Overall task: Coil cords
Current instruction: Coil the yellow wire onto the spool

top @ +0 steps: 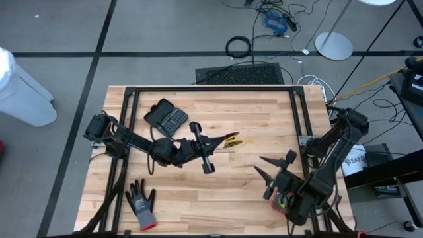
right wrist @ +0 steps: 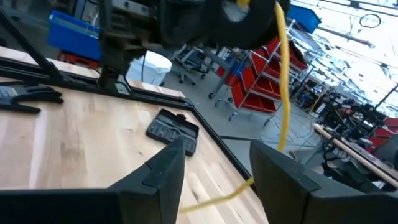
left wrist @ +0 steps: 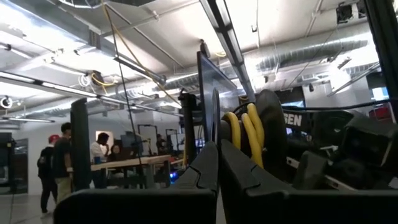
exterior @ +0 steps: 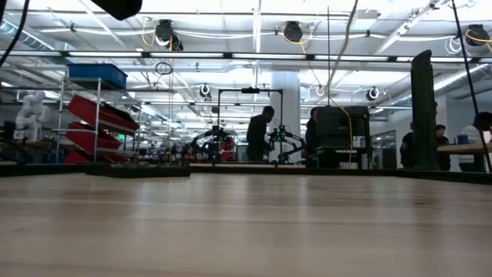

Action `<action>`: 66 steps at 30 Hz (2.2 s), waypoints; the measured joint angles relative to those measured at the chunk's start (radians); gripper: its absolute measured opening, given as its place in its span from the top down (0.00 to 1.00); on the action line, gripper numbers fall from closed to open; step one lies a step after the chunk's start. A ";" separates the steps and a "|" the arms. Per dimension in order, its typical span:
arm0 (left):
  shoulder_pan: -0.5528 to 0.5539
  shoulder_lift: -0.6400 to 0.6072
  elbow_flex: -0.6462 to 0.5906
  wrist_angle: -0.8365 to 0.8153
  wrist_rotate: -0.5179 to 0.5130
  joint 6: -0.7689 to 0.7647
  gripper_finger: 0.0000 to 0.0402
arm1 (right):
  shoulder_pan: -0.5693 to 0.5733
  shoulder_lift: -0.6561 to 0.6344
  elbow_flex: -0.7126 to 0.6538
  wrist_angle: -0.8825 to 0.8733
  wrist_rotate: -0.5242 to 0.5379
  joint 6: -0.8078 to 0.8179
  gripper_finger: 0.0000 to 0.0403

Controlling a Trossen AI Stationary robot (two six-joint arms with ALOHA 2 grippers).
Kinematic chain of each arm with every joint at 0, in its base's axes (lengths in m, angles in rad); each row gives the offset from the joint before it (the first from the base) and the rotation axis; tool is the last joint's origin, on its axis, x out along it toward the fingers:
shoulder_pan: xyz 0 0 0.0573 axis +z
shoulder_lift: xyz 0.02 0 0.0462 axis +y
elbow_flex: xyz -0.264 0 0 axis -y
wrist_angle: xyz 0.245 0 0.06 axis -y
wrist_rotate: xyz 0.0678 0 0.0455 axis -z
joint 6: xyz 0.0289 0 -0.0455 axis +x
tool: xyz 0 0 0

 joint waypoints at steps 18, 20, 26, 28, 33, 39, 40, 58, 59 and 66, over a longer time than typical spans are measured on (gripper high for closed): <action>-0.002 0.000 0.000 0.018 0.040 -0.053 1.00 | -0.125 0.003 -0.023 -0.179 -0.024 0.258 0.58; -0.002 0.000 0.000 0.022 0.043 -0.053 1.00 | -0.125 0.003 -0.053 -0.173 -0.002 0.290 0.62; -0.002 0.000 0.000 0.027 0.044 -0.053 1.00 | -0.125 0.003 -0.162 -0.156 0.052 0.475 0.74; -0.001 0.000 0.000 0.027 0.044 -0.053 1.00 | -0.125 0.003 -0.188 -0.145 0.062 0.524 0.76; 0.000 0.000 0.000 0.027 0.044 -0.052 1.00 | -0.114 0.003 -0.229 -0.097 0.079 0.591 0.71; -0.001 0.000 0.000 0.027 0.044 -0.049 1.00 | -0.119 0.003 -0.251 -0.032 0.081 0.619 0.56; -0.001 0.000 0.000 0.026 0.044 -0.049 1.00 | -0.125 0.003 -0.255 -0.013 0.081 0.619 0.53; 0.008 0.000 0.000 0.027 0.045 -0.047 1.00 | -0.173 0.003 -0.278 0.532 -0.049 -0.016 0.50; 0.008 0.000 0.000 0.029 0.045 -0.047 1.00 | -0.184 0.003 -0.278 0.612 -0.076 -0.123 0.50; 0.007 0.000 0.000 0.030 0.045 -0.048 1.00 | -0.224 0.003 -0.278 0.787 -0.064 -0.359 0.50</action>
